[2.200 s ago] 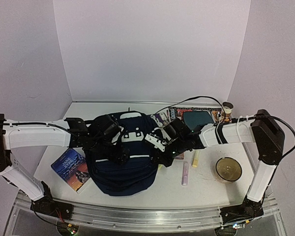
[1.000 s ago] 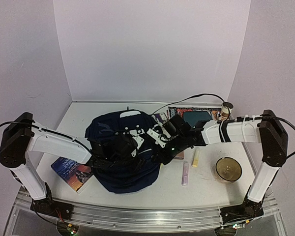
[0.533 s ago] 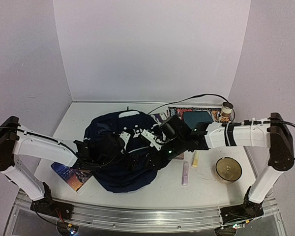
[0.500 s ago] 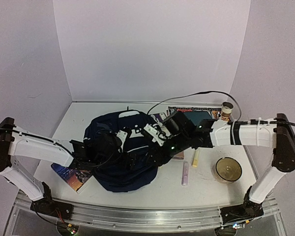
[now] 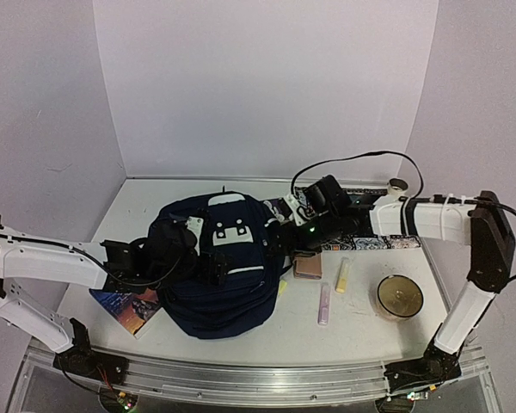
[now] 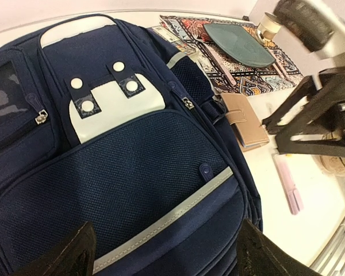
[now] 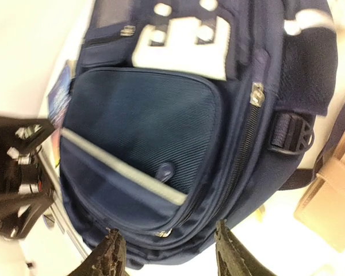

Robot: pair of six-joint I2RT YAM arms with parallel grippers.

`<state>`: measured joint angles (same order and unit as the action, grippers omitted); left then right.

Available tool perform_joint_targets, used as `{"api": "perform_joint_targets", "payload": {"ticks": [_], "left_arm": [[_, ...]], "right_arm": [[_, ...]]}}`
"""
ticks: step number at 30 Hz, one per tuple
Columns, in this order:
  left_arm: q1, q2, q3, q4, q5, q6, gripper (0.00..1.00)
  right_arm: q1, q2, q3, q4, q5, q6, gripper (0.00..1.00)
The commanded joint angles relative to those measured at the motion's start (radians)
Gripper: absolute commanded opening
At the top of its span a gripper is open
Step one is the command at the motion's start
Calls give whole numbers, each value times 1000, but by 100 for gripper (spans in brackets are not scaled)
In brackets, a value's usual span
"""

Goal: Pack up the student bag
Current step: Hold the upper front pocket of the student bag, then grab the upper front pocket of the student bag.

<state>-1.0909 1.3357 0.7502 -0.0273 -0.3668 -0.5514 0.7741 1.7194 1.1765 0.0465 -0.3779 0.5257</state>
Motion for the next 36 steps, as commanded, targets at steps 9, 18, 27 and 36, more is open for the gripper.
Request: {"api": "perform_joint_targets", "payload": {"ticks": [9,18,27,36], "left_arm": [[-119,95,98,-15,-10,-97,71],[-142,166,132,-19,26,-139,64],[-143,203,166,-23,74,-204,52],[-150,245,191,-36,100,-205,35]], "right_arm": [[-1,192,74,102,-135,157,38],[-1,208,69,185,-234,207,13],[5,149,74,232,-233,305,0],[7,124,80,276,-210,391,0]]}}
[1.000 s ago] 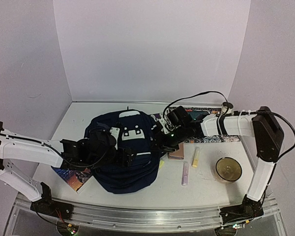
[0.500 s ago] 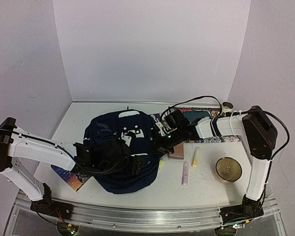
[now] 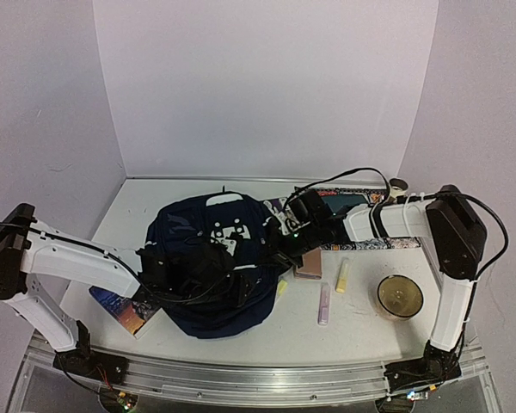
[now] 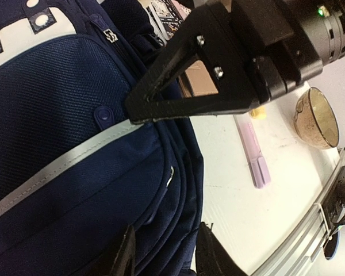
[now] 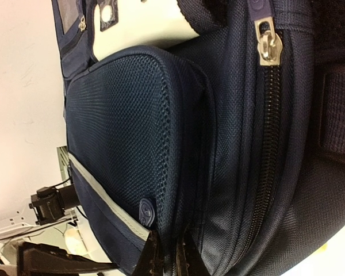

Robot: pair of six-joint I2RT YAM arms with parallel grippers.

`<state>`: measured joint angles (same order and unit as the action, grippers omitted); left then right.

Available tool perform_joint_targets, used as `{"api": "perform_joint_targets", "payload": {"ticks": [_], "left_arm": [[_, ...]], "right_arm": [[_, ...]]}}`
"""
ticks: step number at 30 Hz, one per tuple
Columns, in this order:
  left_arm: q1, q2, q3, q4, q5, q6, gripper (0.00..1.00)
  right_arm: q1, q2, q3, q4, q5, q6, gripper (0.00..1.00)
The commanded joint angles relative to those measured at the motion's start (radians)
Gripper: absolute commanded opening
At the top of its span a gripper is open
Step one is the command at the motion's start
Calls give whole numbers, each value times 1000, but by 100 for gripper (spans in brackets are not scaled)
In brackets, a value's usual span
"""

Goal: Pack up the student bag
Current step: Grab the upper front pocket of the student bag.

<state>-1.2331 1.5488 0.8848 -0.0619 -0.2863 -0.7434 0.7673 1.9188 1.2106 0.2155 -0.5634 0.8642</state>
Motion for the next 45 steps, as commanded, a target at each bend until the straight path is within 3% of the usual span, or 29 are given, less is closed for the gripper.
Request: {"api": "perform_joint_targets", "payload": {"ticks": [1,13,23,33,39,43,45], "left_arm": [[-8,40,60,-2,20,-14,34],[-9,140,144,-95,-139,-31,39],[-9,105,166,-223,-313,-131,46],[-8,139,231,-306,-435,-169,42],[-8,197,262,-326,-442,-144,27],[-8,172,249,-334,-423,-135,3],[-7,138,232,-340,-399,-126,0]], "right_arm": [[13,-78,47,110,-22,58,0],[33,-77,68,117,-41,92,0],[47,-95,55,120,-33,116,0],[62,-87,73,127,-56,142,0],[76,-77,97,133,-71,147,0],[77,-71,109,131,-64,131,0],[75,-65,115,131,-62,122,0]]}}
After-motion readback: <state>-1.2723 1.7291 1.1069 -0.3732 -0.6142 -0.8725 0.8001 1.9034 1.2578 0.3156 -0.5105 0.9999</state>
